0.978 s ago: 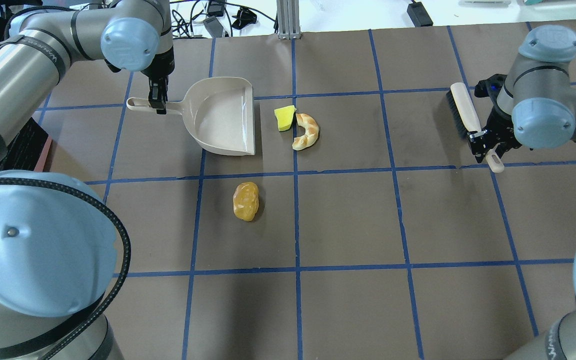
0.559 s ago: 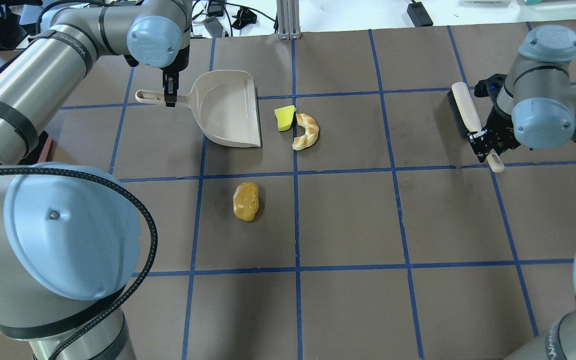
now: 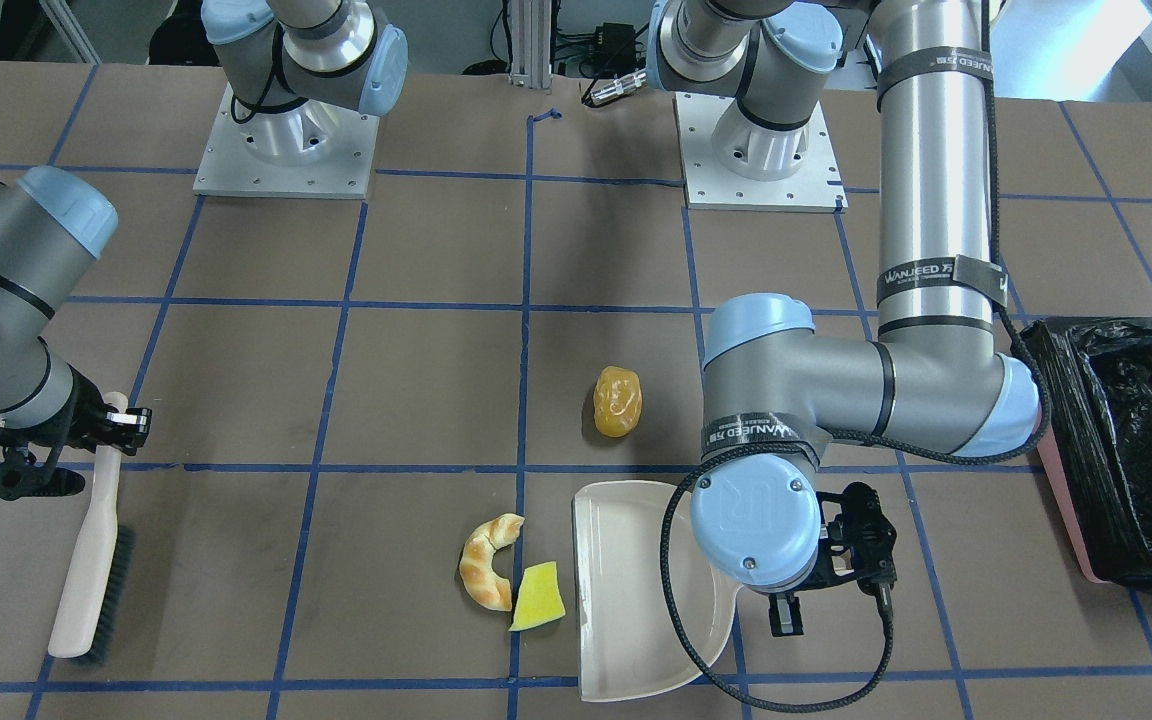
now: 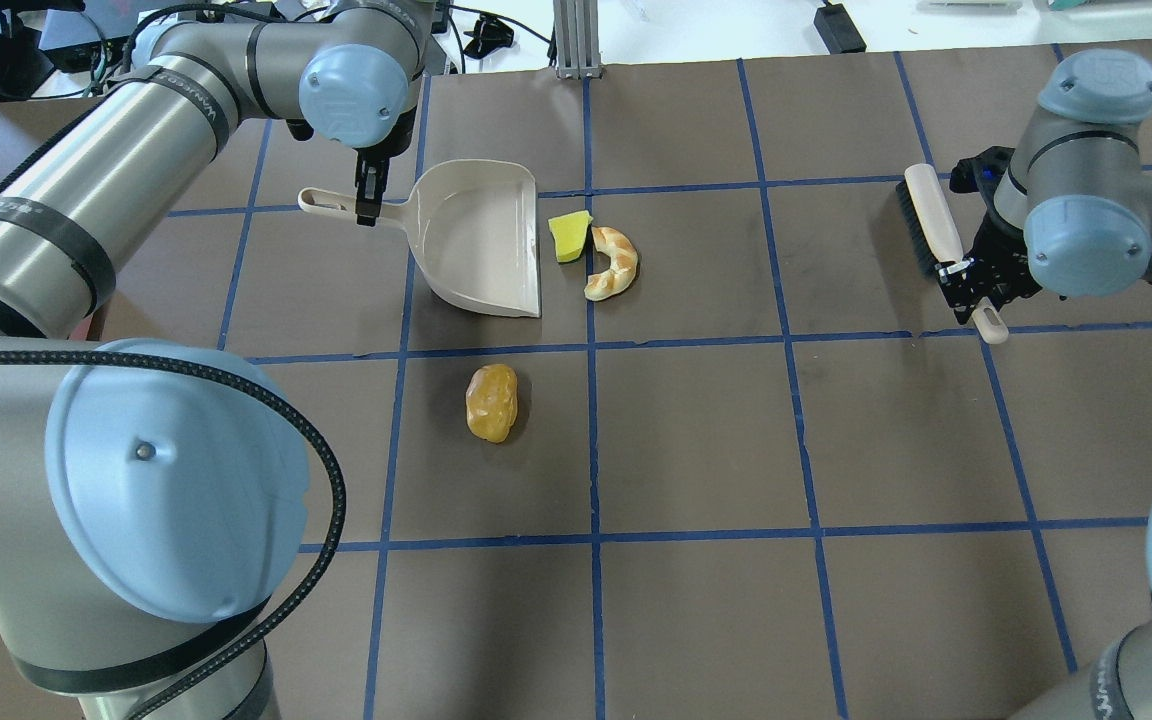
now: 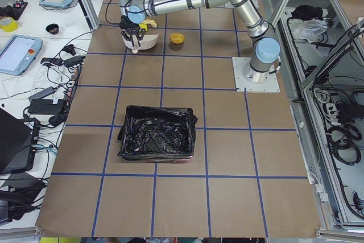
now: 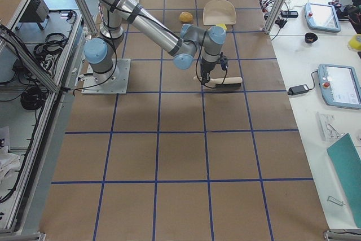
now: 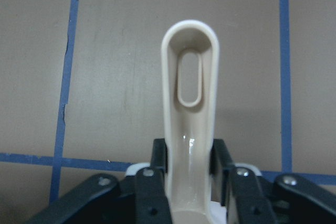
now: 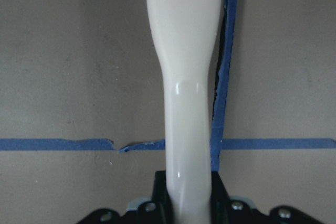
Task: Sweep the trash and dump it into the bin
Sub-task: 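Drag the dustpan toward the sponge and bread roll with the left gripper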
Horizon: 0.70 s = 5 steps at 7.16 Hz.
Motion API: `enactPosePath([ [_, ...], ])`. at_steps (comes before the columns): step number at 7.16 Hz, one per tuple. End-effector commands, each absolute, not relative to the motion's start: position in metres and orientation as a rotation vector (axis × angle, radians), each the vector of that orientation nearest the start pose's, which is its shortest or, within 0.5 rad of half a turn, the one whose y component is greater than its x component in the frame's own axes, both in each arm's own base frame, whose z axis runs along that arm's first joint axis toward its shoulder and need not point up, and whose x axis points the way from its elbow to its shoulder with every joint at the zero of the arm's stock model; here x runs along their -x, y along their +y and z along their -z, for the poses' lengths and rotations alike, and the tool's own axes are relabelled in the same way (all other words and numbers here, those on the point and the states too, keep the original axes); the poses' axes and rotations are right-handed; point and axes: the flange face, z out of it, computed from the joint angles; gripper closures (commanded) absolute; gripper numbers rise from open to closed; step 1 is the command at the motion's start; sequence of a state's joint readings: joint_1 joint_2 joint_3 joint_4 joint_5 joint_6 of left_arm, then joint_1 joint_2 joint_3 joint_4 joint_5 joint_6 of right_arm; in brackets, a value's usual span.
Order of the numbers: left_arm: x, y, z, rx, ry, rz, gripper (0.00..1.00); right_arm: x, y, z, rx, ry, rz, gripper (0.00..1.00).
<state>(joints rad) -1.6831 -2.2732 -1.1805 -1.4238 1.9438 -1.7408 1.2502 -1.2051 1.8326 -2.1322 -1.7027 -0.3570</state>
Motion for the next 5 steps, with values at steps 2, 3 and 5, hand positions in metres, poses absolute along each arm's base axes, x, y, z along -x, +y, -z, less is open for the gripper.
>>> enactPosePath([
  [2,0.184,-0.709,-0.256,1.971,1.945,0.268,1.0,0.064,-0.574,-0.227,0.068,3.243,-0.161,0.83],
  [3,0.187,-0.709,-0.256,1.976,1.946,0.27,1.0,0.064,-0.574,-0.228,0.068,3.243,-0.156,0.83],
  [5,0.188,-0.709,-0.256,1.978,1.954,0.275,1.0,0.061,-0.575,-0.241,0.068,3.253,-0.113,0.84],
])
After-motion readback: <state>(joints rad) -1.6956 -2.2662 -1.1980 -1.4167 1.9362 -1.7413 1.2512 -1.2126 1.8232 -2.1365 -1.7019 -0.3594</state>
